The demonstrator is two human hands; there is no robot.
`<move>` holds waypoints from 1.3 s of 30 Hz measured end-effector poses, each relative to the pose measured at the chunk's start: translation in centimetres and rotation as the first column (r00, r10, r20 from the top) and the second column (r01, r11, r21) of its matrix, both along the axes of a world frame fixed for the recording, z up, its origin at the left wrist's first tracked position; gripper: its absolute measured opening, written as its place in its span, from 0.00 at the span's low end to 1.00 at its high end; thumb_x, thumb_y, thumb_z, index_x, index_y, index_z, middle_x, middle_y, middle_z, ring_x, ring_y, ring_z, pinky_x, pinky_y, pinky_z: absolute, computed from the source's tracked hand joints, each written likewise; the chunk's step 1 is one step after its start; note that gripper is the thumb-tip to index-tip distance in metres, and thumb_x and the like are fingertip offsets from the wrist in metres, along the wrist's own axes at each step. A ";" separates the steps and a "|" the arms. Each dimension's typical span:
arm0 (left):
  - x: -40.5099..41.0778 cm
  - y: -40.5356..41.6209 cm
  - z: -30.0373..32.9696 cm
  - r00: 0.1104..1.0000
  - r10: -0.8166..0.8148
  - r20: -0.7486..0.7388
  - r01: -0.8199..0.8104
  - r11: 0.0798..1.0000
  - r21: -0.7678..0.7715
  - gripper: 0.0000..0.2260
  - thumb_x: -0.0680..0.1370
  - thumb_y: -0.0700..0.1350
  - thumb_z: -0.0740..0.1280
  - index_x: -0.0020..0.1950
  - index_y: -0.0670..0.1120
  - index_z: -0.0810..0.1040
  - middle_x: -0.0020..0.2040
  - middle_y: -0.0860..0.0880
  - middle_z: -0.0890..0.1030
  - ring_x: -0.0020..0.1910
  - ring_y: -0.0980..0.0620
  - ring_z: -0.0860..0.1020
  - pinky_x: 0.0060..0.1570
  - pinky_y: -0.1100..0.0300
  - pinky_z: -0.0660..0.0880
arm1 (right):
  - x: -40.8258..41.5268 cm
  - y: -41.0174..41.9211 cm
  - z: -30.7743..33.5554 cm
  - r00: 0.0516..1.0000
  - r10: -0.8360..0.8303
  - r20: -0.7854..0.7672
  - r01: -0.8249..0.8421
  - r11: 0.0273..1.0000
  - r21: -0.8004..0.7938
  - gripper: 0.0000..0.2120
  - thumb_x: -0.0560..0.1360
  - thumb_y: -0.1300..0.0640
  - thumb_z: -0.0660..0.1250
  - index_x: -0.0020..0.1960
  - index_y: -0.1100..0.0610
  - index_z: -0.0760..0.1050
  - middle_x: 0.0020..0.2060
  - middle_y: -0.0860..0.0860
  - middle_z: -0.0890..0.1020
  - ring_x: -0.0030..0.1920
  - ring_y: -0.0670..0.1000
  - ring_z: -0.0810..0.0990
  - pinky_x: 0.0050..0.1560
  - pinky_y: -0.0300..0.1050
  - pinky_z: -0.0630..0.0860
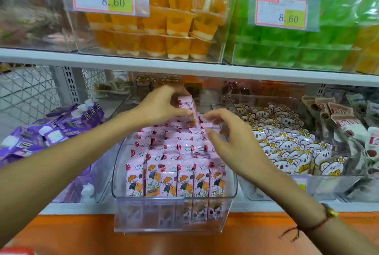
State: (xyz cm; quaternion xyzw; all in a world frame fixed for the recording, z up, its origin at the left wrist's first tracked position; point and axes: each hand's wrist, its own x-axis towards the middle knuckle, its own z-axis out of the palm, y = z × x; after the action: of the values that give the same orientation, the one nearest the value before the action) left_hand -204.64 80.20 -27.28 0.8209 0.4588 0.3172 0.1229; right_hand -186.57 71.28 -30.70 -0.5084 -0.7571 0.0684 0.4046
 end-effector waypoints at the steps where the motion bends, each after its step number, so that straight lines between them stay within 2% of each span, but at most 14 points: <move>1: -0.1 -0.3 -0.5 0.999 0.027 0.046 -0.030 0.998 0.059 0.12 0.72 0.49 0.74 0.52 0.53 0.76 0.51 0.54 0.80 0.48 0.55 0.78 0.49 0.59 0.75 | 0.0 1.4 0.6 0.999 -0.029 0.016 0.030 0.999 -0.038 0.14 0.77 0.61 0.63 0.62 0.55 0.73 0.56 0.48 0.79 0.55 0.46 0.75 0.56 0.39 0.70; 4: -0.8 -0.9 -1.0 0.970 0.167 0.179 -0.203 0.956 0.210 0.13 0.73 0.50 0.73 0.55 0.52 0.78 0.50 0.54 0.81 0.47 0.54 0.78 0.47 0.60 0.75 | 0.4 5.9 1.6 0.965 -0.114 0.236 0.135 0.988 -0.077 0.17 0.76 0.64 0.60 0.64 0.58 0.73 0.60 0.55 0.79 0.59 0.55 0.77 0.59 0.43 0.71; 6: -1.2 -0.8 -1.3 0.950 0.211 0.229 -0.263 0.937 0.230 0.14 0.73 0.50 0.74 0.57 0.51 0.78 0.52 0.54 0.81 0.51 0.54 0.79 0.49 0.60 0.74 | 0.2 8.3 1.4 0.917 -0.087 0.390 0.152 0.978 -0.140 0.16 0.76 0.64 0.59 0.62 0.58 0.75 0.58 0.57 0.81 0.58 0.58 0.78 0.60 0.51 0.74; 7: -1.4 -0.5 -1.6 0.943 0.226 0.244 -0.278 0.938 0.206 0.14 0.73 0.50 0.74 0.57 0.51 0.77 0.52 0.54 0.81 0.51 0.54 0.78 0.50 0.61 0.73 | -0.1 9.3 1.1 0.893 -0.044 0.448 0.148 0.969 -0.200 0.15 0.76 0.63 0.58 0.60 0.59 0.76 0.57 0.57 0.81 0.57 0.59 0.79 0.58 0.52 0.75; 10: -1.3 0.5 -2.5 0.925 0.265 0.272 -0.298 0.950 0.089 0.16 0.73 0.49 0.73 0.58 0.49 0.76 0.56 0.50 0.81 0.53 0.52 0.78 0.51 0.60 0.72 | -1.3 11.7 0.2 0.795 0.064 0.603 0.165 0.934 -0.317 0.09 0.77 0.60 0.58 0.51 0.57 0.75 0.49 0.54 0.80 0.55 0.58 0.78 0.51 0.43 0.71; 13: -0.9 1.2 -3.2 0.896 0.277 0.346 -0.294 0.956 -0.004 0.16 0.72 0.49 0.74 0.57 0.50 0.75 0.56 0.50 0.80 0.54 0.52 0.78 0.50 0.61 0.71 | -1.8 12.7 0.3 0.692 0.128 0.711 0.201 0.911 -0.360 0.12 0.79 0.56 0.56 0.57 0.58 0.74 0.54 0.56 0.79 0.55 0.57 0.77 0.56 0.45 0.72; 17: -0.7 2.3 -3.2 0.897 0.243 0.368 -0.223 0.970 -0.097 0.15 0.72 0.49 0.74 0.53 0.54 0.72 0.52 0.52 0.79 0.53 0.50 0.79 0.51 0.57 0.77 | -0.7 11.4 0.6 0.694 0.137 0.706 0.123 0.944 -0.305 0.12 0.79 0.55 0.55 0.49 0.56 0.77 0.47 0.54 0.81 0.49 0.55 0.77 0.50 0.44 0.70; 19: -0.5 2.8 -3.1 0.933 0.191 0.306 -0.168 0.981 -0.101 0.15 0.72 0.49 0.74 0.54 0.52 0.73 0.54 0.51 0.79 0.53 0.50 0.79 0.49 0.58 0.77 | -0.1 10.3 0.8 0.698 0.147 0.701 0.082 0.956 -0.282 0.12 0.79 0.54 0.56 0.52 0.56 0.78 0.49 0.54 0.81 0.51 0.55 0.77 0.51 0.44 0.71; 22: 0.3 3.3 -2.8 0.989 0.101 0.104 -0.092 0.992 -0.092 0.16 0.72 0.50 0.74 0.57 0.49 0.75 0.57 0.50 0.79 0.56 0.51 0.77 0.52 0.57 0.76 | 0.0 9.4 1.2 0.701 0.190 0.688 0.071 0.940 -0.332 0.16 0.80 0.52 0.57 0.64 0.56 0.75 0.61 0.56 0.78 0.61 0.57 0.75 0.61 0.49 0.71; 25: 1.5 3.9 -2.2 0.998 0.048 -0.043 -0.050 0.997 -0.065 0.15 0.72 0.49 0.74 0.56 0.48 0.77 0.56 0.48 0.80 0.54 0.49 0.78 0.50 0.58 0.75 | -0.2 8.5 1.7 0.696 0.193 0.692 0.091 0.932 -0.350 0.18 0.80 0.51 0.58 0.66 0.57 0.73 0.66 0.56 0.75 0.66 0.57 0.72 0.65 0.49 0.67; 29: 3.6 5.1 -1.9 0.968 0.082 -0.238 -0.097 0.994 -0.051 0.19 0.75 0.51 0.71 0.64 0.46 0.76 0.61 0.46 0.78 0.57 0.45 0.77 0.54 0.56 0.74 | -0.5 4.4 1.5 0.724 0.140 0.676 0.044 0.968 -0.247 0.18 0.79 0.50 0.58 0.67 0.54 0.73 0.66 0.53 0.74 0.66 0.55 0.70 0.64 0.47 0.66; 32: 4.3 5.8 -3.2 0.918 0.065 -0.391 -0.131 0.981 -0.143 0.20 0.79 0.51 0.66 0.69 0.46 0.72 0.65 0.45 0.75 0.61 0.45 0.75 0.56 0.56 0.72 | -0.9 0.1 0.0 0.722 0.109 0.683 -0.013 0.989 -0.145 0.17 0.79 0.46 0.56 0.64 0.52 0.73 0.60 0.49 0.77 0.62 0.52 0.72 0.62 0.47 0.65; 35: 4.2 5.8 -4.3 0.923 -0.011 -0.385 -0.104 0.955 -0.277 0.16 0.82 0.50 0.58 0.67 0.45 0.72 0.60 0.42 0.77 0.56 0.45 0.76 0.51 0.55 0.71 | -1.0 -2.5 -1.8 0.698 0.043 0.714 0.013 0.997 -0.072 0.20 0.80 0.43 0.50 0.67 0.49 0.68 0.63 0.47 0.75 0.63 0.50 0.70 0.65 0.46 0.56; 39: 3.5 5.2 -3.9 0.946 -0.015 -0.323 -0.048 0.982 -0.184 0.16 0.80 0.51 0.63 0.66 0.48 0.73 0.64 0.46 0.76 0.59 0.48 0.76 0.59 0.54 0.74 | -0.7 -3.0 -2.6 0.706 0.013 0.708 0.021 0.999 -0.039 0.21 0.81 0.43 0.48 0.69 0.49 0.68 0.64 0.48 0.75 0.63 0.50 0.71 0.65 0.46 0.53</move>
State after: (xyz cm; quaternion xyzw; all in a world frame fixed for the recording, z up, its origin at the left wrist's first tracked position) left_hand -201.17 85.44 -31.20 0.8424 0.5076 0.1345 0.1211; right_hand -187.28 68.31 -33.27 -0.5061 -0.8516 -0.1159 0.0719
